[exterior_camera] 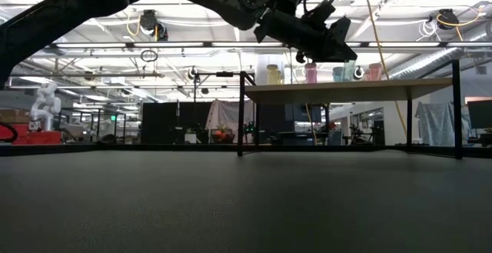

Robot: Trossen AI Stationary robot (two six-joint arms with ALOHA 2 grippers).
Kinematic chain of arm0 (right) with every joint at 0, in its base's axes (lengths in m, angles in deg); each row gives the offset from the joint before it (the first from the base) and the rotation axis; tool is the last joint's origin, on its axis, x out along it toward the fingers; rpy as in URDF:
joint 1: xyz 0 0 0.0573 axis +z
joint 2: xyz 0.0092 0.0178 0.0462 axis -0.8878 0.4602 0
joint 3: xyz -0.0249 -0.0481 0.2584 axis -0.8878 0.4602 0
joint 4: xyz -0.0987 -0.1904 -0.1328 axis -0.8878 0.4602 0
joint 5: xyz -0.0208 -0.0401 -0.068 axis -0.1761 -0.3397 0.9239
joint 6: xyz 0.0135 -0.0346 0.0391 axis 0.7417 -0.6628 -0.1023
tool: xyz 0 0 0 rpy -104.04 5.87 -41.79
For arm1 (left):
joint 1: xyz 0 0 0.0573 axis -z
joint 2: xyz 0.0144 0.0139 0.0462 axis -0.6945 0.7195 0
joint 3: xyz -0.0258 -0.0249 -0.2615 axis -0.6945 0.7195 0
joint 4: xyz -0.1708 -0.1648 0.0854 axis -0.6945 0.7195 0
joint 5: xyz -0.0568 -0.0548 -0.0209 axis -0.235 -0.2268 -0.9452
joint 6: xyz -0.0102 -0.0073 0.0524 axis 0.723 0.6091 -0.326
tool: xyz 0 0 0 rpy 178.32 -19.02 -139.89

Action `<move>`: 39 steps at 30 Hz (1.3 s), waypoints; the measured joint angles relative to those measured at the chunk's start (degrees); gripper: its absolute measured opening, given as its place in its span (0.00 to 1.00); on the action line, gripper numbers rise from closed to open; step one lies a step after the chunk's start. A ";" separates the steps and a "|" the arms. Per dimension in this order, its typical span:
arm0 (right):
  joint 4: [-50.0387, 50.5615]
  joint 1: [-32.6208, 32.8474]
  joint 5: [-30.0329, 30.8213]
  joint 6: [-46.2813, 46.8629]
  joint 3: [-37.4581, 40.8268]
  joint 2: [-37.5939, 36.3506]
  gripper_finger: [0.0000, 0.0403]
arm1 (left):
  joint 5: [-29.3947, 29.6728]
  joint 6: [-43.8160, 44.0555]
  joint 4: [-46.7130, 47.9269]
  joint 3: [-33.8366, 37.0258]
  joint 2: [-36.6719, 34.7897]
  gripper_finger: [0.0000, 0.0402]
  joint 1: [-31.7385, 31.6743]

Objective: Pick and place medicine bottles onto shelf by color
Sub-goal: Put the green pill bottle on the shelf aligned with the blue pill bottles, then adjust the pill bottles on the shelf

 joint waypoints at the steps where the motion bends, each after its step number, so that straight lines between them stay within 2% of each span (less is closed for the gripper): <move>1: 0.00 0.00 0.00 0.02 0.00 0.00 0.63 | 0.00 0.00 0.02 0.00 0.00 0.32 0.00; 7: -0.02 0.00 0.00 0.07 0.00 -0.02 0.63 | 0.00 0.04 0.18 0.00 0.00 0.34 0.00; 22: -0.07 0.00 -0.02 0.17 0.00 0.00 0.63 | 0.17 -0.99 1.14 0.04 -0.80 0.54 -0.02; 35: -0.44 0.00 -0.21 2.92 0.00 -0.02 0.63 | 0.15 -0.82 8.43 -0.20 -7.89 0.56 0.85; 39: -0.34 0.00 -0.23 6.15 0.00 -0.02 0.63 | 2.27 3.29 11.43 -0.34 -11.55 0.53 -0.04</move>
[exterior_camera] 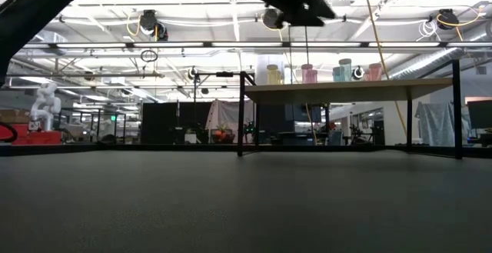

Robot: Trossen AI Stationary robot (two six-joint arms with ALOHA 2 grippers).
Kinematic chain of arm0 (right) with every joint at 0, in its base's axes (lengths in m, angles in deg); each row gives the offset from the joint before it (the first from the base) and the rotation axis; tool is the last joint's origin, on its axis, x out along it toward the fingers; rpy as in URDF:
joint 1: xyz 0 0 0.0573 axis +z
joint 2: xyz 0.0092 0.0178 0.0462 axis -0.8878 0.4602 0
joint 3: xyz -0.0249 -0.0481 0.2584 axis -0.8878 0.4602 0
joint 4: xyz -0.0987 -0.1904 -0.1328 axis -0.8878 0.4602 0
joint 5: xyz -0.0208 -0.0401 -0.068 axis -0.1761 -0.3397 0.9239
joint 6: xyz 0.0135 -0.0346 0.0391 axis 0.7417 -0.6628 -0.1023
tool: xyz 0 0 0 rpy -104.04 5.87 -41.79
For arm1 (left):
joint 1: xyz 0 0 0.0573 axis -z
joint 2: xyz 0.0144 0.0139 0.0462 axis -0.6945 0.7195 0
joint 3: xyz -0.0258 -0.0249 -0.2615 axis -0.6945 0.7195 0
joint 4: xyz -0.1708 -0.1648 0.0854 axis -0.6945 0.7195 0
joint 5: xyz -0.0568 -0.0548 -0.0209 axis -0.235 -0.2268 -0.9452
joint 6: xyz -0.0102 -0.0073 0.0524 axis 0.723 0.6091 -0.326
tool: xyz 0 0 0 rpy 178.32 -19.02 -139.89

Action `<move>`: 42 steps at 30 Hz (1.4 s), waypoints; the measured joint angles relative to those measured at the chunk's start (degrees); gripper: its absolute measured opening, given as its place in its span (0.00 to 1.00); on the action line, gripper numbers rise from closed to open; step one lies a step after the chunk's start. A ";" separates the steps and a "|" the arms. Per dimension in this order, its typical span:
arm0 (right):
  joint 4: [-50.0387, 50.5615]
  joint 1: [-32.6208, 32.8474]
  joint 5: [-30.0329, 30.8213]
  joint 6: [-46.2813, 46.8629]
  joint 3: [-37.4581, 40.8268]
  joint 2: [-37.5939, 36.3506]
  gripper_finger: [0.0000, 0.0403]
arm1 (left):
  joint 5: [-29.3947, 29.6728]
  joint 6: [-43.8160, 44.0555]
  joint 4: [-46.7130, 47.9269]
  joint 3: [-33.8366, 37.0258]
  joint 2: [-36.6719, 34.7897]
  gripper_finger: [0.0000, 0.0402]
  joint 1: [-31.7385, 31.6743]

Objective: Pick and place medicine bottles onto shelf by color
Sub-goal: Adjust the pill bottles on the shelf

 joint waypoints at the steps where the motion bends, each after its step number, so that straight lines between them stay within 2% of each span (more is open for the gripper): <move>1: 0.06 -0.01 -0.01 0.99 0.00 0.02 0.63 | 0.23 0.61 1.27 -0.04 -0.59 0.52 -0.69; 5: 0.75 -0.01 -0.14 4.72 -0.02 0.02 0.63 | -0.41 0.47 6.07 -0.08 -1.22 0.44 -3.76; 8: 1.64 -0.02 -0.23 6.48 -0.02 0.04 0.63 | -6.71 -0.49 10.40 -0.03 -1.13 0.39 -5.46; 10: 2.00 -0.02 -0.24 7.95 -0.02 0.02 0.63 | -8.93 -1.59 12.76 -0.03 -1.13 0.36 -6.01; 14: 3.16 -0.02 -1.72 10.47 -0.02 0.04 0.63 | -9.02 -2.70 14.71 -0.01 -1.13 0.32 -6.62; 26: 3.60 -0.96 -0.69 15.29 -0.02 0.20 0.60 | -7.05 -3.40 14.28 -0.01 -1.15 0.18 -9.86; 34: 7.21 -7.36 -9.08 14.83 -7.07 2.44 0.47 | -7.12 -3.41 14.16 -0.01 -1.15 0.06 -10.06; 37: 9.33 -11.59 -16.56 17.16 -10.22 6.35 0.40 | -7.16 -3.60 14.12 -0.01 -1.17 0.01 -10.23; 42: 14.16 -21.26 -33.04 28.08 -14.91 18.28 0.31 | -7.40 -3.57 14.14 -0.01 -1.17 0.03 -10.86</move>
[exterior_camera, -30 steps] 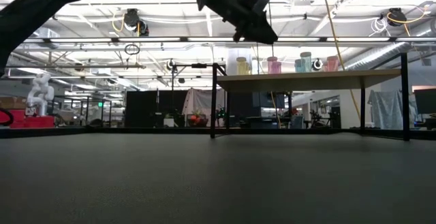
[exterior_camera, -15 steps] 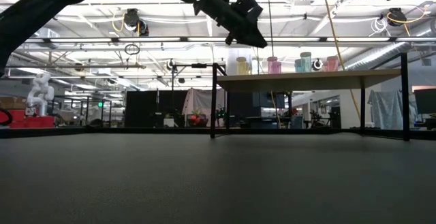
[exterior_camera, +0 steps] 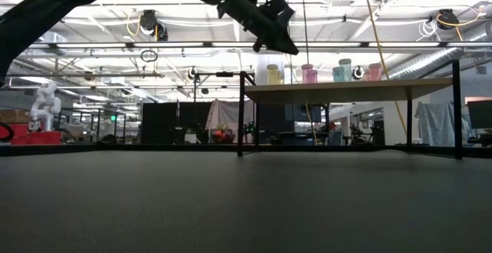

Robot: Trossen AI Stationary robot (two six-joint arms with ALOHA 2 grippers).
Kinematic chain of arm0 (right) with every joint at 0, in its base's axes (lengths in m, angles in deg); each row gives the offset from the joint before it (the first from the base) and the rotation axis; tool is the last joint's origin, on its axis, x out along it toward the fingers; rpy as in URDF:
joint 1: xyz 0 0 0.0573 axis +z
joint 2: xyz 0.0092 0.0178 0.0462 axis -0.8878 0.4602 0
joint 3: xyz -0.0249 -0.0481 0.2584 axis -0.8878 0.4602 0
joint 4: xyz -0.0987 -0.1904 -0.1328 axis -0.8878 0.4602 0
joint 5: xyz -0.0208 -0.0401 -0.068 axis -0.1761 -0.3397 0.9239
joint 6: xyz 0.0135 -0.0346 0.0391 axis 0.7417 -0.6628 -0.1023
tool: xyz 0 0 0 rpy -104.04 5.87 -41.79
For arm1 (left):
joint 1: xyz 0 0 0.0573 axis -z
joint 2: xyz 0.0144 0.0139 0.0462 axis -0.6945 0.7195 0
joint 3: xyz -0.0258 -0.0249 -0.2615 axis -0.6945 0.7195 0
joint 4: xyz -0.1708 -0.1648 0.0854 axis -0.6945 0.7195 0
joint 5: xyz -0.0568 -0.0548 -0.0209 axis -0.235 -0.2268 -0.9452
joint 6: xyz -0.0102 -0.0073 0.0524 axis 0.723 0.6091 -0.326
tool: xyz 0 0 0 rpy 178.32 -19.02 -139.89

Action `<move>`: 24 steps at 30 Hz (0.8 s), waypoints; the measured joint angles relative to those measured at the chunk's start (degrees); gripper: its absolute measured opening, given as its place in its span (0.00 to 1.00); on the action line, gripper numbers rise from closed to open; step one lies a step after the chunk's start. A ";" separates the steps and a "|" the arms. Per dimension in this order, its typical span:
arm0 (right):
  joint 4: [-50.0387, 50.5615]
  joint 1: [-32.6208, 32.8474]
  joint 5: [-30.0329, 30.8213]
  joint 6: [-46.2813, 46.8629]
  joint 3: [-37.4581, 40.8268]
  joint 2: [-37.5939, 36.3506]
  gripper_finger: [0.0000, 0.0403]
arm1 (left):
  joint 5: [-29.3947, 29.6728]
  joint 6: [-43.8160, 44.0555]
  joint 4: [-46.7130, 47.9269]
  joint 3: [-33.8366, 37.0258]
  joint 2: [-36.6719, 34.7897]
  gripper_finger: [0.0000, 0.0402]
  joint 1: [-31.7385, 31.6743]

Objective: Pick and place medicine bottles onto shelf by color
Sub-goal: Adjust the pill bottles on the shelf

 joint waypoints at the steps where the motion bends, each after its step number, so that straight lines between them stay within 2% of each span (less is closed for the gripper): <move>1: 0.97 -2.12 -3.79 2.19 -0.76 2.30 0.29 | -0.52 0.00 0.03 0.00 0.00 0.04 -0.19; 5: 8.08 -11.91 -13.45 11.48 -5.96 8.17 0.17 | -3.44 0.00 1.52 0.00 0.00 0.01 -1.09; 9: 23.34 -23.70 -24.59 15.57 -14.82 12.96 0.03 | -4.15 -0.50 4.38 0.00 -0.02 0.02 -2.00; 13: 37.72 -33.77 -37.59 15.30 -25.02 20.51 0.02 | -4.21 -4.63 5.58 0.00 -0.02 0.01 -1.59; 16: 45.24 -38.39 -43.79 13.17 -30.28 26.61 0.00 | -4.40 -7.68 5.58 0.00 -0.02 0.01 -1.08; 20: 48.68 -40.81 -48.16 11.19 -33.16 31.79 0.00 | -4.35 -9.69 5.60 0.00 0.00 0.02 -0.58; 24: 49.70 -41.18 -47.61 10.69 -33.16 33.86 0.00 | -4.33 -10.43 5.97 0.00 0.06 0.01 -0.58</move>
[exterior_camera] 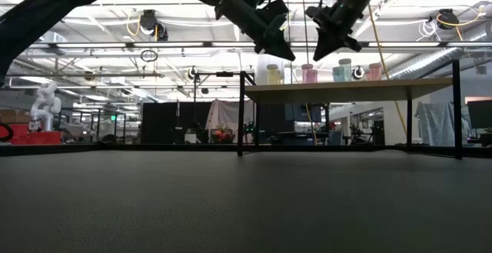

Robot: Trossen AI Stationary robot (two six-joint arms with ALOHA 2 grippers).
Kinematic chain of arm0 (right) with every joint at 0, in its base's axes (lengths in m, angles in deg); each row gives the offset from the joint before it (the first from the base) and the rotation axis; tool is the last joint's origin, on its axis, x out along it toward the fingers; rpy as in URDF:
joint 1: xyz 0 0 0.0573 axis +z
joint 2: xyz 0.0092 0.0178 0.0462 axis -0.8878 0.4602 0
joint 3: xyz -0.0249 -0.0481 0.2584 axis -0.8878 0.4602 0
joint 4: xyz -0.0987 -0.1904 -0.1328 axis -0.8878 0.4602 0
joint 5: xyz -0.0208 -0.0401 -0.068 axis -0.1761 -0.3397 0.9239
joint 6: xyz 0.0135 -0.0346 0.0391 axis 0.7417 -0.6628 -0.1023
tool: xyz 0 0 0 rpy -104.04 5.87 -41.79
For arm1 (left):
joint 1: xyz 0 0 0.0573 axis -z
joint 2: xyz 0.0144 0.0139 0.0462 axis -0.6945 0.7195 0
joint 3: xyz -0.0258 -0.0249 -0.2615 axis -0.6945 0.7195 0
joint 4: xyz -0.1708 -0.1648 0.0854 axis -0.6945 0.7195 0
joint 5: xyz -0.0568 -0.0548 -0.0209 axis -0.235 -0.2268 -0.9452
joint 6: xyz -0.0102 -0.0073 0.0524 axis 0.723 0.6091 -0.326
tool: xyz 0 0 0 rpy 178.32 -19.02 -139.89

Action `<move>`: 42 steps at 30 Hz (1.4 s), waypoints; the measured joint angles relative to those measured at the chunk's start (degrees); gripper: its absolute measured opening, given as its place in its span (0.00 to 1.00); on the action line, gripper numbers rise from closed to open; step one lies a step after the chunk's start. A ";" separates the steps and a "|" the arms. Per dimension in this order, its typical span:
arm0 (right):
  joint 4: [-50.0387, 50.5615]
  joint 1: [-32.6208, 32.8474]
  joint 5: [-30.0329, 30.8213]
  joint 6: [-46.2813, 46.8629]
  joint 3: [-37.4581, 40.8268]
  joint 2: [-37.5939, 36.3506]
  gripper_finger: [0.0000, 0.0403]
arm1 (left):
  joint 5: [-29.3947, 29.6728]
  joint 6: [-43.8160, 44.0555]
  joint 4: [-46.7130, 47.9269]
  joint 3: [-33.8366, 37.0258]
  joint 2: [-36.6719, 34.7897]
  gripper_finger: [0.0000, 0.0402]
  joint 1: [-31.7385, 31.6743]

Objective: Pick and place medicine bottles onto shelf by color
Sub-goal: Adjust the pill bottles on the shelf

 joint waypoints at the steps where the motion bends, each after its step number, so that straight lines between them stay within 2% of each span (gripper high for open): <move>1: 0.16 0.02 0.75 -0.14 0.00 0.26 0.00 | 0.00 -0.07 0.00 0.00 0.01 0.01 -0.01; 15: -2.33 0.04 4.16 -2.35 0.66 3.36 0.00 | 0.20 -0.87 -0.04 0.00 0.10 0.03 -1.13; 33: -1.41 0.04 2.41 -2.34 0.68 3.29 0.00 | 0.22 -1.83 -0.11 0.00 0.12 0.01 -1.72; 42: -1.40 0.02 0.96 -2.53 0.73 3.29 0.00 | 0.22 -1.85 -0.13 0.00 0.12 0.03 -1.70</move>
